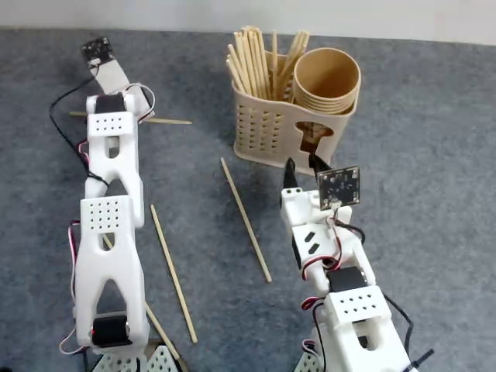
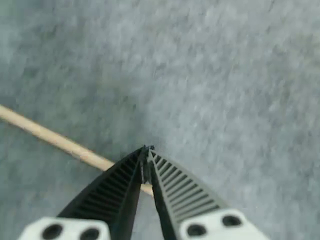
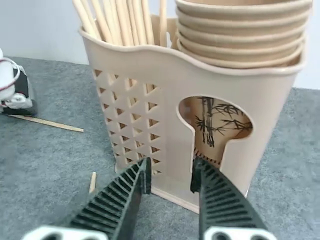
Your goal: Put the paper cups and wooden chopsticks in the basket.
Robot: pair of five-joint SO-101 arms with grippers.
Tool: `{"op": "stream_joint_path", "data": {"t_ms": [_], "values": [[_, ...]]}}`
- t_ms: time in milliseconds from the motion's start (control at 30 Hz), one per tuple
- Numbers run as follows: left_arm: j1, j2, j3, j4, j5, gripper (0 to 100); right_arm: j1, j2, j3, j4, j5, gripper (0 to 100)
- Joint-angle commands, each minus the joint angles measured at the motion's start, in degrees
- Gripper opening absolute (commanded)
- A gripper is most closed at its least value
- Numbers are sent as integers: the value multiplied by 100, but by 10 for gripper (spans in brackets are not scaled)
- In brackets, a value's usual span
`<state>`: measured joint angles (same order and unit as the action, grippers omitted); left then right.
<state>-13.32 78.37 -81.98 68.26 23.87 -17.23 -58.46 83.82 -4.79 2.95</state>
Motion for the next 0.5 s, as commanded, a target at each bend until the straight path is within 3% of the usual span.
{"op": "stream_joint_path", "data": {"t_ms": [0, 133, 233, 467], "values": [[-31, 4, -1191, 1433, 9, 7, -119, -154, -13, -136, 132, 145], [22, -136, -1314, 2514, -26, 7, -119, -163, -13, -136, 132, 145], [127, -303, -1279, 3253, -615, 7, -119, -163, -13, -136, 132, 145], [-22, -567, -1262, 3393, -1327, 7, -119, -163, -13, -136, 132, 145]]}}
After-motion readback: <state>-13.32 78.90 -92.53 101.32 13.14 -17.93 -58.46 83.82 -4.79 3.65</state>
